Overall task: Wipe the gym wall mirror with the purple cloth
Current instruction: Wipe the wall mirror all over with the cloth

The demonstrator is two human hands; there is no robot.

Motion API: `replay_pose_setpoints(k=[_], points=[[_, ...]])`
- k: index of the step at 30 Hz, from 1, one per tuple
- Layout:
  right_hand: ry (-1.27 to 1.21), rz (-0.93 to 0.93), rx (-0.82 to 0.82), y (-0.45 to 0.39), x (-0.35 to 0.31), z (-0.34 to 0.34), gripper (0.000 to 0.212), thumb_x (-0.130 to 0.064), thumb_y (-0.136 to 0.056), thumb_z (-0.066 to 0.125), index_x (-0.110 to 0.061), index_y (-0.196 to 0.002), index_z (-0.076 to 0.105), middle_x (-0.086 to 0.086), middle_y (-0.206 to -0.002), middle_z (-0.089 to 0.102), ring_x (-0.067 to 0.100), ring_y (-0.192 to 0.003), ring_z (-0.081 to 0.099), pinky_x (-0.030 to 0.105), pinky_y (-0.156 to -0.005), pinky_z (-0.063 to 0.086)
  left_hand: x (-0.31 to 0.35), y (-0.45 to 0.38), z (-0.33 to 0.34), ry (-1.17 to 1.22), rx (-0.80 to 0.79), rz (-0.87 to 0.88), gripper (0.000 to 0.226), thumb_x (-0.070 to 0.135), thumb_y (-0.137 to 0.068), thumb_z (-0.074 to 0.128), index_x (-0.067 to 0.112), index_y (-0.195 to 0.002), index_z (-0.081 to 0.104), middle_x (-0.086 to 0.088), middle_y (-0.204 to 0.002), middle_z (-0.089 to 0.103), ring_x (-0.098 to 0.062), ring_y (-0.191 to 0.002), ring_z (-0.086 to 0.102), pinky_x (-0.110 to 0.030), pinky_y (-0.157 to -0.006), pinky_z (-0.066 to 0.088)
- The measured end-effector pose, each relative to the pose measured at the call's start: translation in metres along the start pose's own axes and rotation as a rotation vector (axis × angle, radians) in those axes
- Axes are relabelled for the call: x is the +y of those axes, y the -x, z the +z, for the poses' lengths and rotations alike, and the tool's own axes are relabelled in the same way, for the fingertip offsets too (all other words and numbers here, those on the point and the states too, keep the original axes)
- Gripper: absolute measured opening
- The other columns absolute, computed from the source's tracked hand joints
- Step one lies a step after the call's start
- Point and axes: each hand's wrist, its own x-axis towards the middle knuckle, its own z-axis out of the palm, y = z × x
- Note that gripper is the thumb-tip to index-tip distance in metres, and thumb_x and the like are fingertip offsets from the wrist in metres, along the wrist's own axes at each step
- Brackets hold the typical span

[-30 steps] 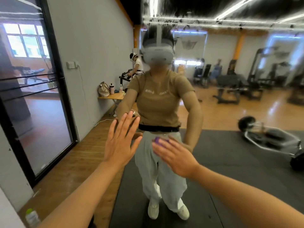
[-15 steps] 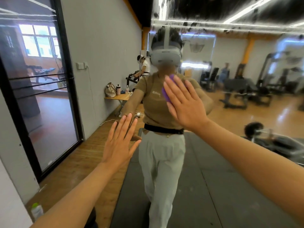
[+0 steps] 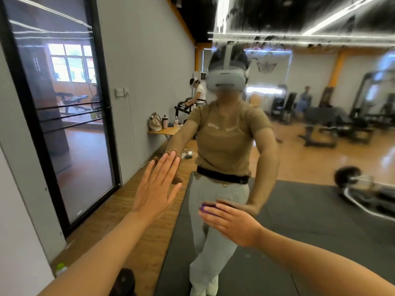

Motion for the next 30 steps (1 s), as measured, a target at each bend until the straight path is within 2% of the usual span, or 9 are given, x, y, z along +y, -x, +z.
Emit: replay_pose_setpoints(k=[4, 8, 10, 12, 17, 20, 23, 26, 30], points=[[0.063, -0.020, 0.077, -0.009, 0.024, -0.005, 0.102, -0.042, -0.091, 0.065, -0.006, -0.160, -0.002, 0.009, -0.167, -0.017, 0.027, -0.154, -0.015, 0.045, -0.123, -0.017, -0.008, 0.000, 0.001, 0.003, -0.020, 0.031, 0.071, 0.045, -0.103, 0.036, 0.013, -0.161, 0.013, -0.006, -0.169, 0.008, -0.017, -0.156, 0.006, -0.041, -0.126, 0.004], [-0.024, 0.261, 0.310, -0.050, 0.090, -0.049, 0.066, -0.034, -0.103, 0.047, -0.011, -0.160, 0.022, 0.007, -0.169, 0.010, 0.024, -0.156, 0.010, 0.043, -0.127, 0.001, -0.012, -0.001, 0.000, -0.012, 0.012, 0.054, 0.069, 0.043, -0.102, 0.038, 0.010, -0.160, 0.020, -0.009, -0.168, 0.014, -0.018, -0.155, 0.009, -0.040, -0.126, 0.003], [-0.047, 0.336, 0.388, -0.069, 0.133, -0.074, 0.056, -0.032, -0.107, 0.036, -0.010, -0.158, 0.029, 0.008, -0.165, 0.025, 0.025, -0.153, 0.022, 0.045, -0.125, 0.016, -0.013, -0.001, -0.001, -0.008, 0.031, 0.077, 0.067, 0.041, -0.102, 0.039, 0.010, -0.159, 0.023, -0.010, -0.168, 0.016, -0.020, -0.155, 0.013, -0.041, -0.126, 0.005], [-0.045, 0.398, 0.428, -0.081, 0.168, -0.095, 0.053, -0.032, -0.109, 0.032, -0.008, -0.156, 0.034, 0.009, -0.163, 0.031, 0.026, -0.152, 0.027, 0.047, -0.122, 0.024, -0.015, -0.002, -0.001, -0.011, 0.042, 0.092, 0.067, 0.040, -0.102, 0.040, 0.010, -0.159, 0.022, -0.008, -0.169, 0.011, -0.020, -0.155, 0.012, -0.041, -0.127, 0.004], [-0.063, 0.642, 0.499, -0.090, 0.191, -0.106, 0.054, -0.029, -0.108, 0.037, -0.006, -0.157, 0.031, 0.012, -0.164, 0.028, 0.030, -0.152, 0.024, 0.050, -0.124, 0.018, -0.018, -0.014, -0.003, 0.022, 0.089, 0.042, 0.067, 0.039, -0.103, 0.040, 0.010, -0.160, 0.020, -0.008, -0.170, 0.004, -0.023, -0.156, 0.008, -0.040, -0.127, -0.001], [-0.075, 0.524, 0.488, -0.089, 0.157, -0.092, 0.055, -0.029, -0.106, 0.035, -0.005, -0.156, 0.033, 0.012, -0.163, 0.029, 0.031, -0.152, 0.024, 0.050, -0.124, 0.016, -0.021, -0.016, 0.000, 0.041, 0.095, 0.074, 0.067, 0.038, -0.103, 0.040, 0.011, -0.161, 0.016, -0.008, -0.170, 0.003, -0.025, -0.156, 0.010, -0.041, -0.127, 0.002], [-0.066, 0.320, 0.354, -0.072, 0.098, -0.061, 0.058, -0.031, -0.106, 0.038, -0.010, -0.159, 0.027, 0.006, -0.166, 0.021, 0.025, -0.155, 0.017, 0.045, -0.127, 0.008, -0.020, -0.015, 0.005, 0.065, 0.107, 0.077, 0.069, 0.037, -0.103, 0.041, 0.009, -0.160, 0.016, -0.012, -0.169, 0.006, -0.027, -0.155, 0.012, -0.041, -0.127, 0.004], [-0.029, 0.225, 0.250, -0.057, 0.051, -0.034, 0.067, -0.033, -0.102, 0.048, -0.012, -0.160, 0.021, 0.003, -0.169, 0.011, 0.023, -0.156, 0.008, 0.042, -0.127, -0.001, -0.013, -0.017, 0.006, 0.098, 0.120, 0.057, 0.069, 0.038, -0.103, 0.042, 0.006, -0.159, 0.017, -0.014, -0.169, 0.007, -0.028, -0.156, 0.008, -0.040, -0.127, 0.003], [0.029, 0.089, 0.174, -0.048, 0.033, -0.019, 0.069, -0.033, -0.103, 0.030, -0.010, -0.162, 0.003, 0.005, -0.170, -0.006, 0.024, -0.156, -0.004, 0.042, -0.126, -0.010, -0.009, -0.015, 0.007, 0.101, 0.100, 0.032, 0.070, 0.039, -0.102, 0.043, 0.005, -0.159, 0.019, -0.016, -0.168, 0.010, -0.028, -0.156, 0.008, -0.041, -0.127, 0.003]])
